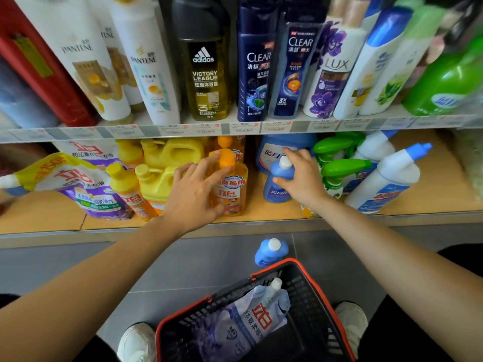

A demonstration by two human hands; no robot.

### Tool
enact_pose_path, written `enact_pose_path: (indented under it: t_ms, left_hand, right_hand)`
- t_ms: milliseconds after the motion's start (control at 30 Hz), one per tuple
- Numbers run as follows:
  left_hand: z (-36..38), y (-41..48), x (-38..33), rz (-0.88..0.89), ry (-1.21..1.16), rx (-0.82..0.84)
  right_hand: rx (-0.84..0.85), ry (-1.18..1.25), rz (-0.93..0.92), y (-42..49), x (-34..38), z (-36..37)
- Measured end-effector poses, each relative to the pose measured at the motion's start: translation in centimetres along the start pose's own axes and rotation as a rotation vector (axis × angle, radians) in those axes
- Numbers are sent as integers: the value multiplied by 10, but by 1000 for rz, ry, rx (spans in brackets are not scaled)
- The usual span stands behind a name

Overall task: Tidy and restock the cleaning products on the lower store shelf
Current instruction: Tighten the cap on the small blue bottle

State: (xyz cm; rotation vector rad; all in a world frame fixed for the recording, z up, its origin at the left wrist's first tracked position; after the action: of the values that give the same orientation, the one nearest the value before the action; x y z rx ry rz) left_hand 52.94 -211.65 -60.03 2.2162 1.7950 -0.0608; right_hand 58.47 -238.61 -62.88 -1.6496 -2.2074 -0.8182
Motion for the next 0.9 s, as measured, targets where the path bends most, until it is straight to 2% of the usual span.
enact_pose_path:
  t_ms: [200,333,433,500,633,667,800,900]
  left_hand:
    - [-5,4,3,19,-13,43]
    - [-6,1,0,34,-27,-13]
    - [-8,-3,-8,65,-128,-76]
    - [-9,-7,-17,46,-305,-1]
    - [-4,-20,-42,-100,-707,370]
    - [-2,-23,-47,-120,-761,414]
    - [-1,-24,-51,-150,-866,341]
    - [-2,-22,-47,-160,-1002,432]
  right_hand:
    - [133,-220,-159,-3,3,-3]
    - [147,-105,-158,-4,7,-24]
    - [211,96,-196,-5,24,-48]
    - [271,297,-181,-7,38,-63]
    - [266,564,-223,-14,65,-82]
    - [253,613,-236,-16,69,-84]
    - [148,730,-242,-23,74,-86]
    - [135,715,-248,-26,70,-84]
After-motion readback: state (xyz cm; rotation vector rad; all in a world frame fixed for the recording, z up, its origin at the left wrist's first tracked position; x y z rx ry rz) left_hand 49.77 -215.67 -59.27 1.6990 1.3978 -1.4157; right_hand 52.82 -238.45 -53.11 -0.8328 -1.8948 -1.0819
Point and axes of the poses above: each hand's wrist, its own y-axis towards the middle knuckle, its own z-axis out of the palm, x = y × z, the point moved 1 cm from there along y, towards the middle knuckle, and after that the axes turned 12 degrees about -z, right-handed, at the moved point
